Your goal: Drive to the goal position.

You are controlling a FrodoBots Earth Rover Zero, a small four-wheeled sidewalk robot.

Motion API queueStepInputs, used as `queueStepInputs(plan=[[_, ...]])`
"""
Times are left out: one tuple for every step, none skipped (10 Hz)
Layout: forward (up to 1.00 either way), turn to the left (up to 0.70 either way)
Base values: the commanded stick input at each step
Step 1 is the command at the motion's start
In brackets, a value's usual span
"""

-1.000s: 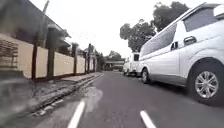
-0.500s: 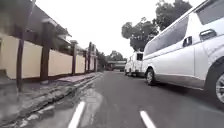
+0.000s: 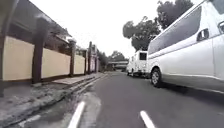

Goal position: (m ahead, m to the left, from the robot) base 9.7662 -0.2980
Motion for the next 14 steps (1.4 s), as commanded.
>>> queueStepInputs(plan=[[0.85,0.0],[0.85,-0.23],[0.85,-0.34],[0.85,-0.32],[0.85,-0.25],[0.85,-0.18],[0.85,0.0],[0.85,0.0],[0.85,0.0],[0.85,0.0],[0.85,0.0],[0.85,0.0],[0.85,0.0],[0.85,0.0]])
